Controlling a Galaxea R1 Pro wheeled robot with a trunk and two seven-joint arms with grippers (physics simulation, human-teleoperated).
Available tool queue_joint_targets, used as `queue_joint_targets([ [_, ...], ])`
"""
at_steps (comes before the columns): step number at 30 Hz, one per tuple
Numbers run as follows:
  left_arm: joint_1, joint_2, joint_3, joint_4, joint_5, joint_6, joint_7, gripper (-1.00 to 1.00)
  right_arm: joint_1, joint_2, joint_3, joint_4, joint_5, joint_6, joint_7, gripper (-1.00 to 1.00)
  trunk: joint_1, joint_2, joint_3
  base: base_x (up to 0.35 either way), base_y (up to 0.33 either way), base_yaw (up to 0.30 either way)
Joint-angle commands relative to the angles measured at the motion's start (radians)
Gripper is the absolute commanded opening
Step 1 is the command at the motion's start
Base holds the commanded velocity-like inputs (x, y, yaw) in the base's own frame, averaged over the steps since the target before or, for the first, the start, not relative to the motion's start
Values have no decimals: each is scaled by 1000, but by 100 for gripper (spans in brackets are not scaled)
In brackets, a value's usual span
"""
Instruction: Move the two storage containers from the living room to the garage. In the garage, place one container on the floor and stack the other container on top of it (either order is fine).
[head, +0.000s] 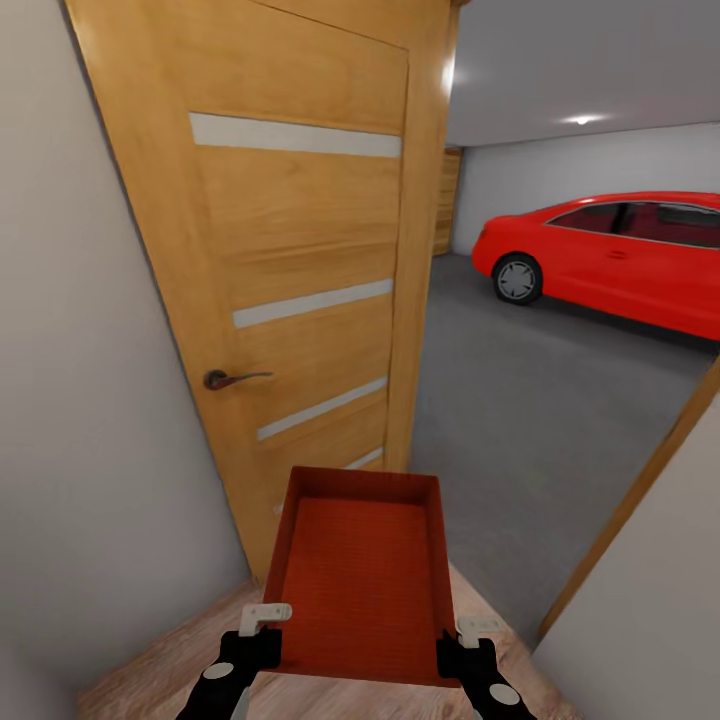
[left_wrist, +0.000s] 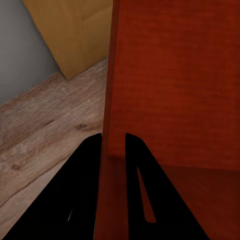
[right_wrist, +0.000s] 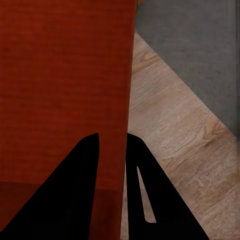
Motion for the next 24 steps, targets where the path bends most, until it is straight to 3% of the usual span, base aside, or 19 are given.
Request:
queue_joint_targets([
  [1, 0, -59, -21, 1, 11, 10, -14, -100, -1, 0, 13, -2, -5, -6, -17, -100, 1, -2, -2, 0, 1, -234],
  [24, 0, -60, -21, 1, 11, 10, -13, -100, -1, 0, 13, -2, -5, -6, -17, -100, 1, -2, -2, 0, 0, -263],
])
